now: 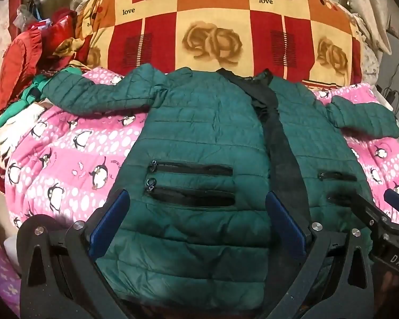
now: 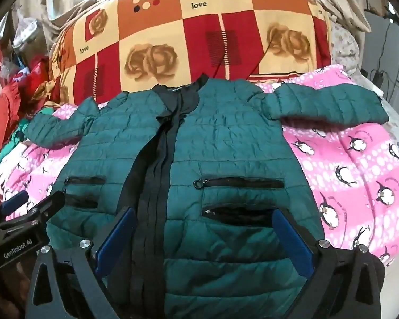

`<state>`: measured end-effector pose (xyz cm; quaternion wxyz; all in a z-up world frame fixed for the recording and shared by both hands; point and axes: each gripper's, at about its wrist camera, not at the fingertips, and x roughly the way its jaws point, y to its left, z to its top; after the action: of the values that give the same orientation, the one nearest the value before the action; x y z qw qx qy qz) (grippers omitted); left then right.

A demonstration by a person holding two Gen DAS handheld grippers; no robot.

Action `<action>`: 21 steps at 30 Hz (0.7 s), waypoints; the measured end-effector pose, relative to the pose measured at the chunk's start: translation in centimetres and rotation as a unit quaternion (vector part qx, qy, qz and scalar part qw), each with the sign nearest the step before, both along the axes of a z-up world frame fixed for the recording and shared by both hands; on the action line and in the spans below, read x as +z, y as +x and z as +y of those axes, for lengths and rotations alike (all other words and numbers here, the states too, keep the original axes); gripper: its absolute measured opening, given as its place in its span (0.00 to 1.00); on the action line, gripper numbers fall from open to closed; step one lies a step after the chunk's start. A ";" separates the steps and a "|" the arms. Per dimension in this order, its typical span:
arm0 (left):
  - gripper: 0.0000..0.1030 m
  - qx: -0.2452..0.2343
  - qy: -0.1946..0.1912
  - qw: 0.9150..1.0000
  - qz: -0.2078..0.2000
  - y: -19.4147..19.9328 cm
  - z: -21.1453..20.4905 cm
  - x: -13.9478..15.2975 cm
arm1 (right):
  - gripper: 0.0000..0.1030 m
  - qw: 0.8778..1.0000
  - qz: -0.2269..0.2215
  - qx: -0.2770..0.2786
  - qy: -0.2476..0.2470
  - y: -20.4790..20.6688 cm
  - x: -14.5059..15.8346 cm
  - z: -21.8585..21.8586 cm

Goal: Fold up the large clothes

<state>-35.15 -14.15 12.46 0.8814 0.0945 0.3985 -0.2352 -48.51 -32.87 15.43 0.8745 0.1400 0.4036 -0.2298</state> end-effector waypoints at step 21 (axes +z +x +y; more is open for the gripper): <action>0.99 0.004 0.000 1.000 0.001 0.0 0.5 -0.3 | 0.99 1.000 0.013 0.004 0.009 0.2 0.1 0.1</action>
<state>-35.16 -13.62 12.14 0.8820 0.0926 0.3999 -0.2315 -48.28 -32.77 15.55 0.8689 0.1431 0.4173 -0.2244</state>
